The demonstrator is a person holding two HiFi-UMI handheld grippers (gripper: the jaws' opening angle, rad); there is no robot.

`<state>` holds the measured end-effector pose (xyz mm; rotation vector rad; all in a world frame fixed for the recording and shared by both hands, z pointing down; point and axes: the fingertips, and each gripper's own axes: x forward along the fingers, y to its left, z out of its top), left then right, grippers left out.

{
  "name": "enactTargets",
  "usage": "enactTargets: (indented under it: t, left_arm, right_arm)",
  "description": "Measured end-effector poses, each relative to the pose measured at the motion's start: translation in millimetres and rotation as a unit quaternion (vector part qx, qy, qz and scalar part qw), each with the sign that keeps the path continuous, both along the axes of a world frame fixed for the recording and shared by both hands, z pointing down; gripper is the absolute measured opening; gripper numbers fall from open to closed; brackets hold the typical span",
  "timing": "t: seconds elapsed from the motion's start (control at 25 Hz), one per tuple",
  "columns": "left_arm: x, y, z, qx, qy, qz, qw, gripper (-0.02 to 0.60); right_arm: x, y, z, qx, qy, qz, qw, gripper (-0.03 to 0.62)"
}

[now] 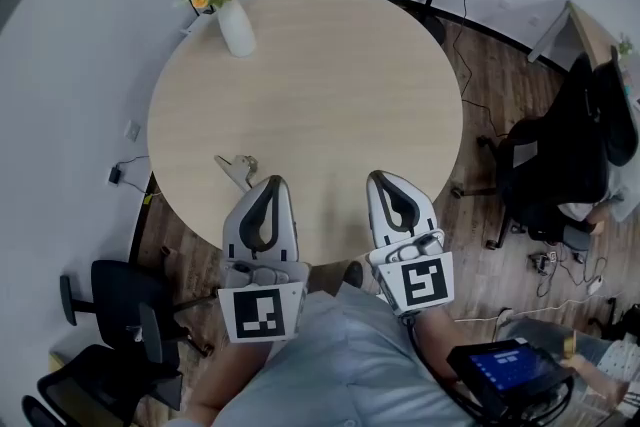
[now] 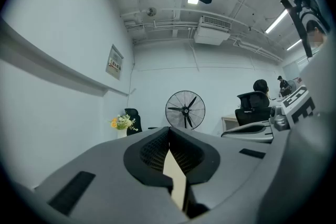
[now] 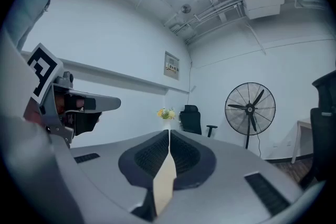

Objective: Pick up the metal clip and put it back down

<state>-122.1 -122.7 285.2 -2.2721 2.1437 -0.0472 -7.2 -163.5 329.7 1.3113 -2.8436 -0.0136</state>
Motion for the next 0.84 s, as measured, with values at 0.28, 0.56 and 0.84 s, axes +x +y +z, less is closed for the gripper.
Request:
enactTargets:
  t: [0.28, 0.56, 0.84]
  left_arm:
    - [1.5, 1.7, -0.6, 0.001, -0.007, -0.002, 1.0, 0.02]
    - [-1.0, 1.7, -1.3, -0.002, -0.011, -0.004, 0.9999, 0.02]
    - [-6.6, -7.3, 0.6, -0.003, -0.014, -0.003, 0.9999, 0.02]
  right_arm:
    - [1.2, -1.5, 0.7, 0.0, -0.006, -0.001, 1.0, 0.049]
    - [-3.5, -2.9, 1.2, -0.002, -0.01, -0.006, 1.0, 0.049]
    - [-9.1, -12.7, 3.4, -0.002, -0.01, -0.005, 1.0, 0.049]
